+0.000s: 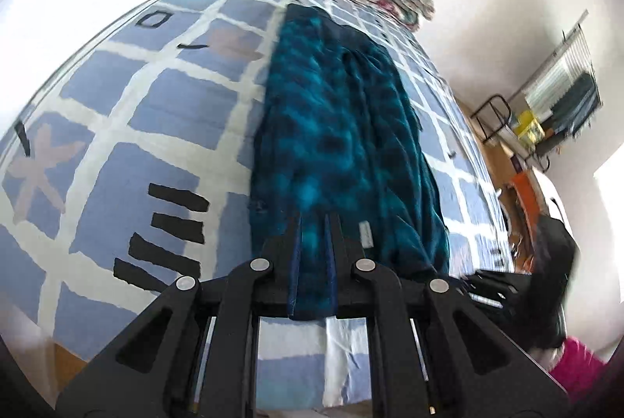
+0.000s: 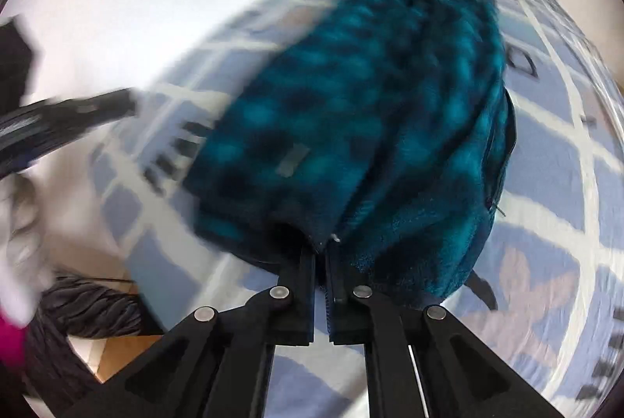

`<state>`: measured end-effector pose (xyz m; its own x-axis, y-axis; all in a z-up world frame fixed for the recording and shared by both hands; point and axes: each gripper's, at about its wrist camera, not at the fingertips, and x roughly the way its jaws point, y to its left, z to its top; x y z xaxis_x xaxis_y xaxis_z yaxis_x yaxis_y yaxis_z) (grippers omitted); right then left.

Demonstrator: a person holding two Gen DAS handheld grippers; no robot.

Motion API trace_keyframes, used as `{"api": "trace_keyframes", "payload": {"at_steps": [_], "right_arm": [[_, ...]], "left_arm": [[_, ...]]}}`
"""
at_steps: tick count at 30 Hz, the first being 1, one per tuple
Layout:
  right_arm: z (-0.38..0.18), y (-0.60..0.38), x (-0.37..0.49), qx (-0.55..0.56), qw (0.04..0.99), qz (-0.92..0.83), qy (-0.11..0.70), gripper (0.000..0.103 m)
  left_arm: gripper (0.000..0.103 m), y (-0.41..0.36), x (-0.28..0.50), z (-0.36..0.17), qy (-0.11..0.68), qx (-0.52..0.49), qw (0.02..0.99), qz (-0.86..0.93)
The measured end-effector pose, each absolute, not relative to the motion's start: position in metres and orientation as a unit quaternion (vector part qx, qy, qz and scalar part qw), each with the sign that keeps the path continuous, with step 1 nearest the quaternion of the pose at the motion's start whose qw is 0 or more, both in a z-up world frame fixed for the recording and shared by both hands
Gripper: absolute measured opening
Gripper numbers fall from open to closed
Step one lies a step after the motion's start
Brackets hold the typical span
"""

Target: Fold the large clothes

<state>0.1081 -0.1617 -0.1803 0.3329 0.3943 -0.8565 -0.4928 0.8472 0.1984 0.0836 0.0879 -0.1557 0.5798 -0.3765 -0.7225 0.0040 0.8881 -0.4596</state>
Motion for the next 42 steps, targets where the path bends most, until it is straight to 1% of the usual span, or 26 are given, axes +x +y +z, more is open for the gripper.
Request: {"api": "trace_keyframes", "payload": {"at_steps": [1,2,3,4,5,6,7,8,10,14,17,20,22,23,24,25,28,29,31,32,33,34,35,36,37,42], "right_arm": [[-0.177,-0.158,0.103,-0.078,0.817,0.275,0.501,0.010],[-0.175,-0.161,0.100,-0.083,0.817,0.276,0.499,0.027],[-0.172,-0.171,0.099,-0.065,0.815,0.281,0.502,0.035],[-0.169,-0.182,0.100,-0.041,0.814,0.286,0.504,0.039],[-0.164,-0.202,0.102,-0.002,0.811,0.292,0.506,0.037],[-0.161,-0.220,0.103,0.029,0.814,0.287,0.504,0.037],[-0.160,-0.236,0.104,0.048,0.820,0.274,0.500,0.038],[-0.161,-0.257,0.106,0.071,0.828,0.250,0.497,0.048],[-0.173,-0.291,0.113,0.111,0.835,0.202,0.500,0.063],[-0.209,-0.321,0.128,0.193,0.806,0.195,0.524,0.063],[-0.221,-0.321,0.132,0.228,0.792,0.217,0.524,0.063],[-0.228,-0.303,0.140,0.231,0.783,0.234,0.528,0.062],[-0.233,-0.289,0.147,0.218,0.778,0.248,0.534,0.053],[-0.237,-0.284,0.148,0.215,0.773,0.259,0.538,0.024],[-0.239,-0.275,0.150,0.211,0.761,0.274,0.549,0.009],[-0.237,-0.271,0.149,0.219,0.759,0.275,0.549,0.008],[-0.219,-0.289,0.141,0.312,0.734,0.308,0.519,0.007],[-0.216,-0.294,0.139,0.313,0.737,0.298,0.520,0.007],[-0.221,-0.293,0.139,0.260,0.746,0.265,0.553,0.009],[-0.224,-0.289,0.136,0.228,0.752,0.253,0.564,0.012],[-0.227,-0.284,0.133,0.194,0.759,0.245,0.571,0.019],[-0.227,-0.281,0.131,0.178,0.764,0.245,0.570,0.025],[-0.225,-0.281,0.129,0.176,0.768,0.244,0.566,0.044],[-0.223,-0.282,0.128,0.183,0.771,0.245,0.558,0.058],[-0.222,-0.284,0.128,0.194,0.773,0.249,0.550,0.061],[-0.227,-0.284,0.136,0.244,0.756,0.276,0.541,0.062]], "left_arm": [[0.009,0.091,0.088,-0.161,0.450,-0.213,0.861,-0.106],[0.012,0.094,0.093,-0.167,0.458,-0.216,0.856,-0.104],[0.021,0.096,0.097,-0.174,0.468,-0.220,0.849,-0.108],[0.028,0.095,0.100,-0.179,0.475,-0.218,0.845,-0.112],[0.042,0.095,0.103,-0.183,0.481,-0.214,0.843,-0.116],[0.050,0.095,0.105,-0.188,0.484,-0.208,0.842,-0.118],[0.051,0.095,0.106,-0.191,0.487,-0.206,0.840,-0.120],[0.052,0.096,0.108,-0.197,0.492,-0.213,0.835,-0.123],[0.052,0.102,0.112,-0.211,0.504,-0.245,0.819,-0.121],[0.052,0.103,0.114,-0.230,0.520,-0.306,0.789,-0.114],[0.052,0.080,0.113,-0.215,0.513,-0.283,0.798,-0.142],[0.052,0.054,0.114,-0.203,0.508,-0.250,0.809,-0.159],[0.052,0.045,0.116,-0.202,0.509,-0.244,0.809,-0.164],[0.052,0.042,0.117,-0.202,0.511,-0.240,0.809,-0.163],[0.052,0.040,0.118,-0.202,0.512,-0.235,0.811,-0.160],[0.052,0.041,0.118,-0.201,0.511,-0.234,0.812,-0.158],[0.052,0.047,0.118,-0.197,0.501,-0.233,0.821,-0.145],[0.052,0.052,0.119,-0.197,0.497,-0.233,0.824,-0.138],[0.054,0.063,0.122,-0.202,0.500,-0.239,0.823,-0.122],[0.060,0.069,0.123,-0.206,0.504,-0.242,0.821,-0.115],[0.067,0.075,0.124,-0.212,0.509,-0.247,0.817,-0.109],[0.068,0.079,0.125,-0.217,0.515,-0.250,0.813,-0.107],[0.068,0.084,0.126,-0.224,0.523,-0.257,0.806,-0.105],[0.068,0.089,0.127,-0.230,0.528,-0.267,0.799,-0.103],[0.068,0.092,0.128,-0.235,0.531,-0.274,0.795,-0.102],[0.068,0.108,0.131,-0.260,0.542,-0.323,0.769,-0.104]]}}
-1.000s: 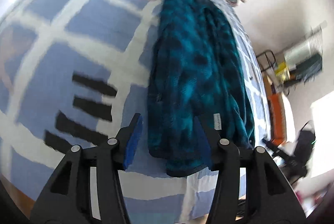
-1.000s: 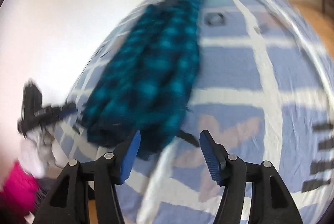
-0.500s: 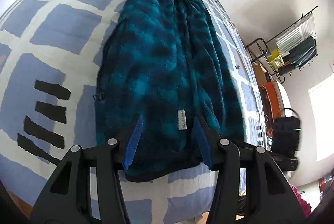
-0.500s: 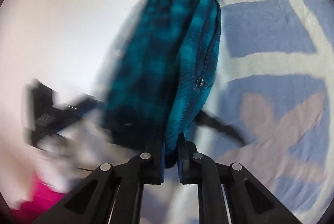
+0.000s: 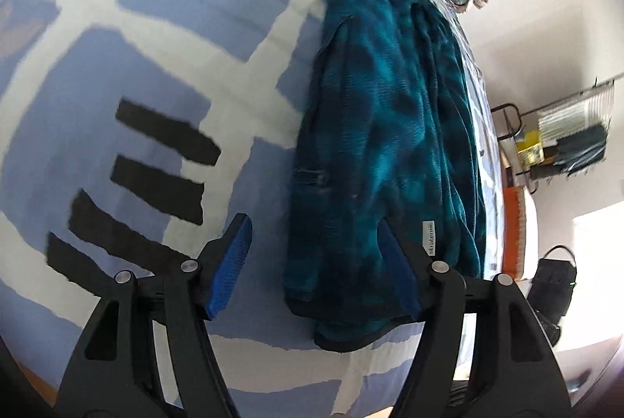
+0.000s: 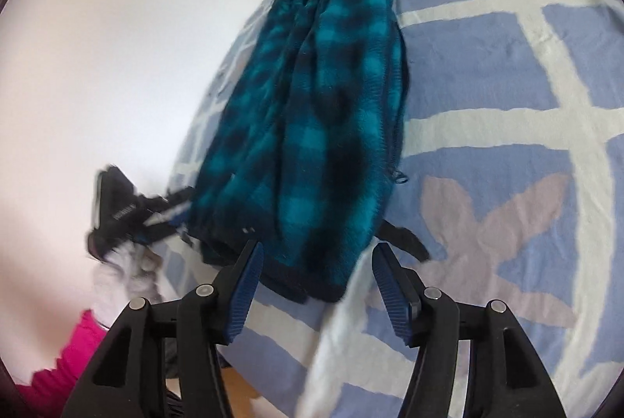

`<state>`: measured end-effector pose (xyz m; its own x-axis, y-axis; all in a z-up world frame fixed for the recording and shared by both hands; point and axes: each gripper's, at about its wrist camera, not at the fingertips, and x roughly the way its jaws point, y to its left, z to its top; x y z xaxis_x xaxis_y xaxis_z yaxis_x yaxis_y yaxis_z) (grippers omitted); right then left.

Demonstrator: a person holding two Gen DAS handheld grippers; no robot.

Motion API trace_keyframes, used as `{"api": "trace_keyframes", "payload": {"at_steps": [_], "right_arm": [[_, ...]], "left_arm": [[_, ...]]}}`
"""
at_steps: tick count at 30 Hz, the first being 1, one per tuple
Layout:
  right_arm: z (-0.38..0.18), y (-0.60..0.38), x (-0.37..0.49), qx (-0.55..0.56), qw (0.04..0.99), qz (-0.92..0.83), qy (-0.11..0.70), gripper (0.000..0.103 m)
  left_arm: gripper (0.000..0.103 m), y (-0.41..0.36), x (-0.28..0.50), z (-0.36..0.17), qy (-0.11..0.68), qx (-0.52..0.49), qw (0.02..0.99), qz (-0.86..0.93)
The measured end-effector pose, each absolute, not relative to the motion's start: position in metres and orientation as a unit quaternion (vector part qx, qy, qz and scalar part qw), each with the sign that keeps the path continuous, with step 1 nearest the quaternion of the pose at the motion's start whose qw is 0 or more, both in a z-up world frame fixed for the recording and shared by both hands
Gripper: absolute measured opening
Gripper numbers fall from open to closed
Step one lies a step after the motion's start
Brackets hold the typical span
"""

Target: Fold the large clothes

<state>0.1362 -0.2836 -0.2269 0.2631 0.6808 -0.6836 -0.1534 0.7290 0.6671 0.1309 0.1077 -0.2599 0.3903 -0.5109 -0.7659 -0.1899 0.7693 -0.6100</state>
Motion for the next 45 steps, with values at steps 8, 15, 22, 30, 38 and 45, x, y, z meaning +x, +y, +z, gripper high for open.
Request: {"api": "trace_keyframes", "payload": {"at_steps": [8,15,22,30,38,45], "right_arm": [[-0.245,-0.260,0.146,0.239,0.739,0.297,0.555,0.054],[-0.252,-0.244,0.151,0.233,0.730,0.298,0.569,0.018],[-0.240,-0.264,0.154,0.339,0.698,0.275,0.568,0.011],[-0.217,-0.282,0.166,0.401,0.681,0.257,0.556,0.010],[-0.172,-0.281,0.218,0.385,0.716,0.263,0.520,0.009],[-0.165,-0.275,0.285,0.365,0.752,0.237,0.496,0.009]], "left_arm": [[0.056,0.078,0.128,-0.260,0.553,-0.287,0.767,-0.154],[0.016,0.064,0.125,-0.252,0.560,-0.275,0.763,-0.165],[0.014,0.054,0.126,-0.214,0.538,-0.305,0.762,-0.191],[0.013,0.056,0.149,-0.185,0.513,-0.352,0.757,-0.200],[0.013,0.061,0.201,-0.157,0.482,-0.366,0.774,-0.188],[0.013,0.066,0.274,-0.163,0.471,-0.386,0.775,-0.168]]}}
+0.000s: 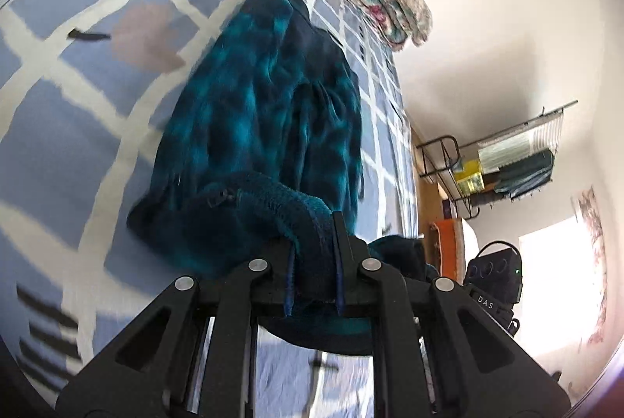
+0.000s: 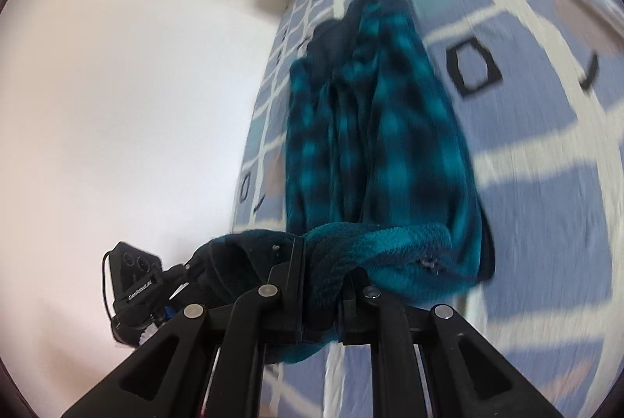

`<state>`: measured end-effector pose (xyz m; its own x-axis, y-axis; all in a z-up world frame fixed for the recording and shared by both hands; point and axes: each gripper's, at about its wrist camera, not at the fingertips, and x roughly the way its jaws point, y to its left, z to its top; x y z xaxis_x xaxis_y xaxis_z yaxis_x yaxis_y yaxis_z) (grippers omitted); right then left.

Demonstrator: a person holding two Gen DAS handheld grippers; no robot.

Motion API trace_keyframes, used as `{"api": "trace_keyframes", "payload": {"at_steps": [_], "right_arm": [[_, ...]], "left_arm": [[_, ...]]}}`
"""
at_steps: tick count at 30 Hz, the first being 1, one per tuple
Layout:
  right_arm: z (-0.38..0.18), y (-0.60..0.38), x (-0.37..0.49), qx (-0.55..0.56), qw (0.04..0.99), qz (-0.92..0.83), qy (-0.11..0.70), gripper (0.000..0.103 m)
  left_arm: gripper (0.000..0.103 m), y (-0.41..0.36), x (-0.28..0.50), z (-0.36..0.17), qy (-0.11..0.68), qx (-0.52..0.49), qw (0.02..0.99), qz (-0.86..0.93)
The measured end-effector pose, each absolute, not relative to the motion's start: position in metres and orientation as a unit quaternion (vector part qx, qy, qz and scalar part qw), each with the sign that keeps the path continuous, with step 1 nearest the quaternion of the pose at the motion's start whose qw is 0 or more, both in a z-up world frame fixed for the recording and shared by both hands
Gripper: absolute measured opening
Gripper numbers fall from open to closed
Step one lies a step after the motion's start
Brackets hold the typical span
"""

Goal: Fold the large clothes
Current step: 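Fold the hem over toward the collar with both tools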

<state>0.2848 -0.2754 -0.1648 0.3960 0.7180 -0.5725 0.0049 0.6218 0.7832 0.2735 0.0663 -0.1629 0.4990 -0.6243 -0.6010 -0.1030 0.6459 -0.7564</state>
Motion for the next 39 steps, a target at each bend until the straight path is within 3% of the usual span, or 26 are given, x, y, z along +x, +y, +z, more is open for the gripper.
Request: {"api": "trace_keyframes", "payload": {"at_steps": [16,19,22,24,26,29,31,33,36,39], "right_arm": [[-0.225,-0.275,0.384,0.369,0.744,0.181,0.526,0.010],[-0.230,-0.278,0.390,0.385,0.731,0.186,0.532,0.015],[-0.233,-0.288,0.395,0.420,0.708,0.194,0.534,0.026],[-0.228,-0.298,0.395,0.441,0.704,0.202,0.518,0.041],[-0.220,-0.309,0.397,0.461,0.706,0.205,0.498,0.072],[-0.202,-0.326,0.394,0.476,0.711,0.217,0.470,0.071],[-0.179,-0.330,0.392,0.422,0.750,0.221,0.458,0.067],[-0.164,-0.324,0.386,0.345,0.788,0.229,0.455,0.060],[-0.162,-0.312,0.372,0.230,0.830,0.214,0.462,0.060],[-0.181,-0.308,0.370,0.194,0.834,0.200,0.476,0.060]], "left_arm": [[0.013,0.067,0.358,-0.236,0.500,-0.393,0.765,-0.104],[0.015,0.068,0.360,-0.239,0.504,-0.401,0.758,-0.102],[0.034,0.075,0.365,-0.234,0.504,-0.426,0.741,-0.124],[0.060,0.083,0.366,-0.229,0.494,-0.449,0.732,-0.134],[0.064,0.096,0.365,-0.218,0.471,-0.470,0.734,-0.136],[0.064,0.110,0.365,-0.200,0.448,-0.464,0.750,-0.147],[0.064,0.112,0.366,-0.188,0.446,-0.419,0.776,-0.155],[0.064,0.104,0.367,-0.179,0.455,-0.342,0.804,-0.171],[0.064,0.085,0.362,-0.178,0.461,-0.224,0.843,-0.165],[0.064,0.058,0.361,-0.196,0.476,-0.135,0.853,-0.169]]}}
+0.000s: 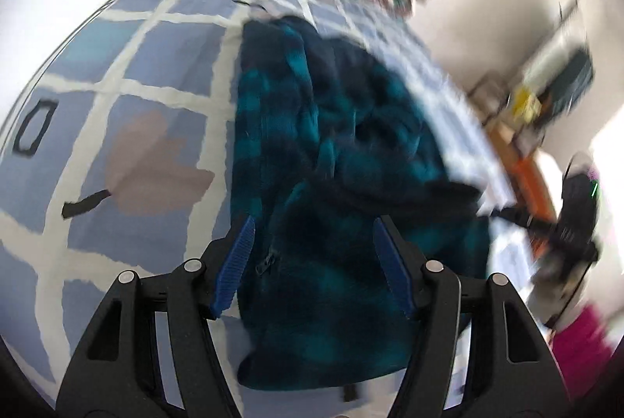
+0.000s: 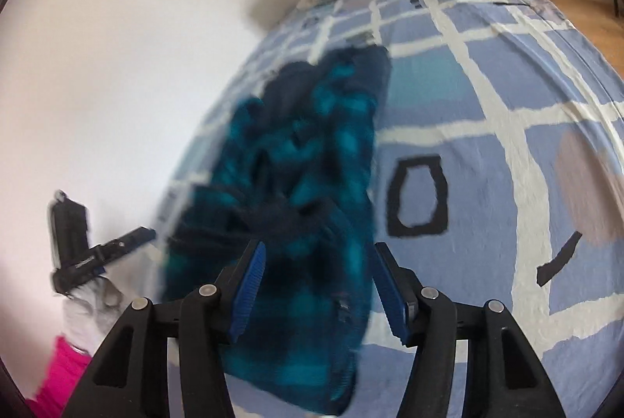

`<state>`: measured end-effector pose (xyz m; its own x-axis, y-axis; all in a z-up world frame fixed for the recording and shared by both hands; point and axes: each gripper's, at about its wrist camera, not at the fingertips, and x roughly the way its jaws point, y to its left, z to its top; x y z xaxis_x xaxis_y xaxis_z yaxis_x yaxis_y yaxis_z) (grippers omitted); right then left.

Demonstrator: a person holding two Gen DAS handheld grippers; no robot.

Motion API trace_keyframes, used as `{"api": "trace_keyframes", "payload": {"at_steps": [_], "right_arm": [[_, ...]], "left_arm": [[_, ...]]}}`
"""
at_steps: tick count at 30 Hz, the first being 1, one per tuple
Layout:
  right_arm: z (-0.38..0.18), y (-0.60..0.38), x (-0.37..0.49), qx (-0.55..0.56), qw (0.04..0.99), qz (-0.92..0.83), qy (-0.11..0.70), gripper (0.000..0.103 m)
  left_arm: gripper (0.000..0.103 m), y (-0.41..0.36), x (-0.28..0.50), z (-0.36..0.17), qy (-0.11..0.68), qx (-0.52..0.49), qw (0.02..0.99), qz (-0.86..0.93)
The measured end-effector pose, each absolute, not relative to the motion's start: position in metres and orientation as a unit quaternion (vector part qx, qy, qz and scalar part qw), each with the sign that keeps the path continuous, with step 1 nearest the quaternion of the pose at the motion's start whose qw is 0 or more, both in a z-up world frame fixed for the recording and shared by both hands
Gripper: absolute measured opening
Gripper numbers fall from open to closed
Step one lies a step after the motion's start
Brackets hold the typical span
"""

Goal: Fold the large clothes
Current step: 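Fold the hem over toward the collar with both tools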

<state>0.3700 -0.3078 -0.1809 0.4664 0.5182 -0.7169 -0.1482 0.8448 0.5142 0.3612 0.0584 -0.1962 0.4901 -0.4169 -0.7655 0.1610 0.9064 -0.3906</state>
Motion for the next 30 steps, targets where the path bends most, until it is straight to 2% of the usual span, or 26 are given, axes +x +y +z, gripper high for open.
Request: {"api": "trace_keyframes", "payload": {"at_steps": [4,7,8,9,10,11,12,15,18,21,24,27,30], "right_arm": [[-0.188,-0.290,0.380,0.139,0.845,0.207,0.473,0.060],[-0.187,-0.273,0.386,0.094,0.859,0.209,0.459,0.061],[-0.189,-0.268,0.387,0.088,0.861,0.210,0.455,0.061],[-0.190,-0.263,0.389,0.083,0.862,0.210,0.454,0.061],[-0.193,-0.259,0.392,0.081,0.861,0.212,0.456,0.060],[-0.196,-0.256,0.393,0.080,0.860,0.213,0.456,0.051],[-0.198,-0.254,0.394,0.078,0.858,0.214,0.460,0.034],[-0.198,-0.254,0.393,0.079,0.861,0.208,0.457,0.015],[-0.186,-0.258,0.390,0.087,0.870,0.202,0.440,0.010],[-0.183,-0.266,0.398,0.089,0.881,0.163,0.435,0.008],[-0.209,-0.264,0.414,0.080,0.868,0.125,0.474,0.008],[-0.213,-0.252,0.409,0.045,0.872,0.123,0.472,0.010],[-0.198,-0.265,0.404,0.075,0.869,0.144,0.468,0.026]], "left_arm": [[0.064,0.044,0.367,-0.220,0.488,-0.117,0.845,-0.185],[0.053,0.040,0.372,-0.228,0.486,-0.123,0.846,-0.183],[0.043,0.040,0.373,-0.229,0.485,-0.123,0.846,-0.184],[0.026,0.039,0.373,-0.230,0.485,-0.118,0.847,-0.182],[0.018,0.039,0.374,-0.230,0.484,-0.113,0.849,-0.179],[0.010,0.039,0.374,-0.231,0.483,-0.107,0.852,-0.175],[0.009,0.039,0.372,-0.230,0.480,-0.108,0.853,-0.176],[0.007,0.040,0.368,-0.221,0.465,-0.107,0.860,-0.179],[0.006,0.048,0.366,-0.208,0.451,-0.121,0.869,-0.163],[0.005,0.061,0.370,-0.208,0.443,-0.127,0.881,-0.101],[0.007,0.069,0.379,-0.246,0.481,-0.134,0.865,-0.057],[0.010,0.067,0.376,-0.243,0.467,-0.118,0.874,-0.059],[0.010,0.073,0.370,-0.221,0.451,-0.129,0.881,-0.067]]}}
